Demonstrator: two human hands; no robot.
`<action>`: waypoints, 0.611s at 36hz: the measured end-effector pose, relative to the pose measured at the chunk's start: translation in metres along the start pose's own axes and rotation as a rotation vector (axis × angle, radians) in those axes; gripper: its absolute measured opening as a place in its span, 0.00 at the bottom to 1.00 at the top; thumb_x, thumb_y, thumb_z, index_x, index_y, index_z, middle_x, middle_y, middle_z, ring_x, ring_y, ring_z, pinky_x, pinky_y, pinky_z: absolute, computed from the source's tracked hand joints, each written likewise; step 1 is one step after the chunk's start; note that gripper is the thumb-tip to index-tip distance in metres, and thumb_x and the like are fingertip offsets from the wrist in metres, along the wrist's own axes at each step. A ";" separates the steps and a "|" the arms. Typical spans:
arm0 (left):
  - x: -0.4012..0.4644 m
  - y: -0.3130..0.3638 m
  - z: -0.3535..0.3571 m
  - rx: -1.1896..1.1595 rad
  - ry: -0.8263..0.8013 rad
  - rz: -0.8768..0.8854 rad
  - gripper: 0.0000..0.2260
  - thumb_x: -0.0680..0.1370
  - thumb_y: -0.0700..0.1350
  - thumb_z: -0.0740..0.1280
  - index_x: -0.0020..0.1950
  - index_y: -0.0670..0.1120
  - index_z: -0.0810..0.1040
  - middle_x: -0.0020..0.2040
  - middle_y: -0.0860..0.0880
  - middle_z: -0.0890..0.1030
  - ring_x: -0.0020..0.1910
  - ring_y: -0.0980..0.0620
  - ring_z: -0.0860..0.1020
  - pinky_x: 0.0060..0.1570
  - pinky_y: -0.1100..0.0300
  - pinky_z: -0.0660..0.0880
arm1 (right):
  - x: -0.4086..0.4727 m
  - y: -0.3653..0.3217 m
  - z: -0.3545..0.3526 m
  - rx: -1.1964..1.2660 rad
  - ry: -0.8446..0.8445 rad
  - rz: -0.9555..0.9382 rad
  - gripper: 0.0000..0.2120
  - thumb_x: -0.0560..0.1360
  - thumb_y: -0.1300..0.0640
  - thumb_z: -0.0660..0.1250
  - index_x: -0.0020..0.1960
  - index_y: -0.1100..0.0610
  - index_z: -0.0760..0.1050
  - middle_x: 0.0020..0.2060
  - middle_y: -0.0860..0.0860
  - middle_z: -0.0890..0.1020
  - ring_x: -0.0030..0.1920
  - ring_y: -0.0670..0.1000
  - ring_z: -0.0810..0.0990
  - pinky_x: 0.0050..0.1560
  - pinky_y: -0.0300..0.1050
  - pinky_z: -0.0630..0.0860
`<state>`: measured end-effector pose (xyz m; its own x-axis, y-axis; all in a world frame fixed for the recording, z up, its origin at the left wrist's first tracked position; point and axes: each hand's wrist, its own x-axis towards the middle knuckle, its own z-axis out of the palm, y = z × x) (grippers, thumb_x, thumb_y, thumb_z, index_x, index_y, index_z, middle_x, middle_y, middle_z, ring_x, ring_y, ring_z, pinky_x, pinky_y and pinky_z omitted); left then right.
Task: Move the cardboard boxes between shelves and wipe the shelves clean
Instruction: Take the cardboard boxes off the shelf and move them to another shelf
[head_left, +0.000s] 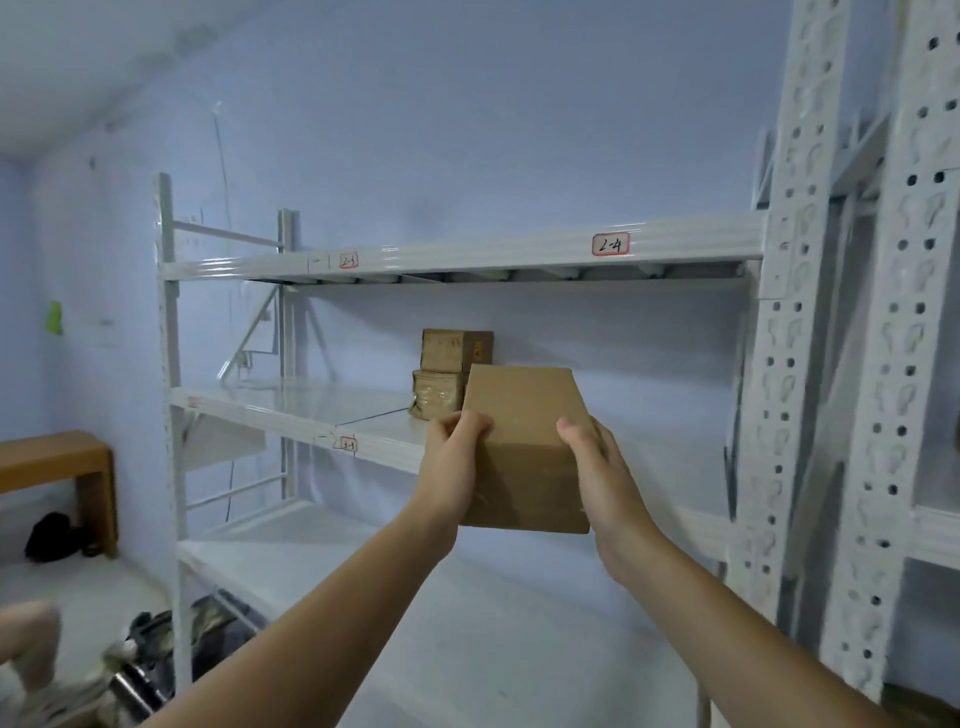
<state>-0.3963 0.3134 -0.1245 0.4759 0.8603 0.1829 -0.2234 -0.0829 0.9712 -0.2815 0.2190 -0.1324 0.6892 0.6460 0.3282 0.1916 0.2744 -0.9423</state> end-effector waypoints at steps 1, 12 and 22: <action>0.012 -0.001 -0.001 -0.005 -0.005 -0.004 0.14 0.78 0.57 0.65 0.61 0.53 0.72 0.58 0.46 0.78 0.58 0.44 0.78 0.58 0.43 0.77 | 0.011 0.002 0.004 -0.008 0.001 -0.002 0.13 0.82 0.40 0.60 0.64 0.41 0.69 0.52 0.41 0.78 0.50 0.43 0.78 0.40 0.41 0.72; 0.133 -0.017 -0.011 -0.064 -0.012 0.001 0.10 0.79 0.58 0.65 0.55 0.55 0.70 0.56 0.48 0.77 0.56 0.46 0.78 0.61 0.42 0.77 | 0.113 0.038 0.045 -0.067 0.052 0.005 0.14 0.80 0.37 0.62 0.63 0.39 0.72 0.55 0.45 0.81 0.54 0.49 0.82 0.55 0.52 0.79; 0.266 -0.024 -0.029 -0.010 -0.275 0.077 0.25 0.74 0.65 0.66 0.67 0.55 0.74 0.61 0.52 0.78 0.59 0.51 0.77 0.63 0.45 0.76 | 0.220 0.058 0.093 -0.057 0.244 0.026 0.24 0.75 0.31 0.63 0.65 0.42 0.74 0.54 0.49 0.83 0.53 0.53 0.84 0.54 0.55 0.82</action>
<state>-0.2892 0.5588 -0.1034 0.6695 0.6831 0.2918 -0.2755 -0.1365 0.9516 -0.1836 0.4432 -0.1084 0.8416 0.4591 0.2844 0.2056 0.2147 -0.9548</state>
